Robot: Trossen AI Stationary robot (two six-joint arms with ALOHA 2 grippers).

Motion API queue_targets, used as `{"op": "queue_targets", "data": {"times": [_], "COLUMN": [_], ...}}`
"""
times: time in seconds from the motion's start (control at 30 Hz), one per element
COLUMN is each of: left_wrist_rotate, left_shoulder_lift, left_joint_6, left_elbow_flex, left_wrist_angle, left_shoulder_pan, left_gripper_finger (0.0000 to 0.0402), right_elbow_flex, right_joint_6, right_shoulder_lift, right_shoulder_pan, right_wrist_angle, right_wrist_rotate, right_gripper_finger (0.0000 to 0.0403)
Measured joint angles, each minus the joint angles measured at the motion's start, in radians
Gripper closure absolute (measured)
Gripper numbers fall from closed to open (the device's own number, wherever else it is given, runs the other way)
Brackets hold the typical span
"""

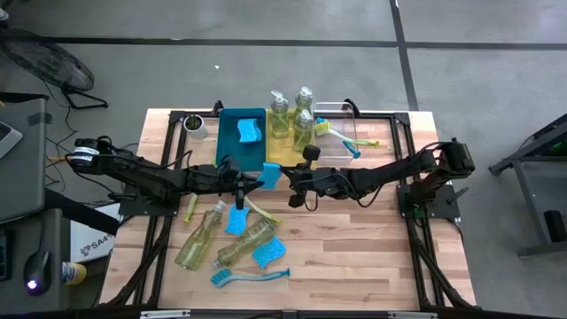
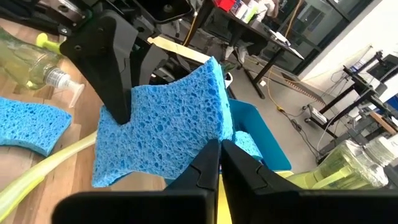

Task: Pick & Place Kitchen Sink Supplies
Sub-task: Put the blue sponge into the blue bin

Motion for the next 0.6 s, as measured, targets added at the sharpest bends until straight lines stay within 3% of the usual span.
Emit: {"op": "queue_targets", "data": {"times": [0.13,0.33,0.47,0.6], "left_wrist_rotate": [-0.001,-0.022,-0.061,-0.087], "left_shoulder_lift": [0.0,0.0,-0.01,-0.042], "left_joint_6": [0.001,0.001,0.001,-0.006], "left_elbow_flex": [0.0,0.0,0.0,0.0], "left_wrist_angle": [0.0,0.0,-0.008,-0.031], "left_shoulder_pan": [0.0,0.0,0.004,0.041], "left_gripper_finger": [0.0391,0.0391,0.0392,0.0393], "right_elbow_flex": [0.0,-0.001,-0.001,-0.001], "right_joint_6": [0.03,0.08,0.143,0.25], "right_shoulder_lift": [-0.003,-0.038,-0.083,-0.132], "right_shoulder_pan": [0.003,0.003,0.003,0.003], "right_wrist_angle": [-0.001,-0.018,-0.111,-0.246], "right_wrist_rotate": [0.023,0.031,0.077,0.103], "right_gripper_finger": [0.0367,0.0269,0.0203,0.0162]}}
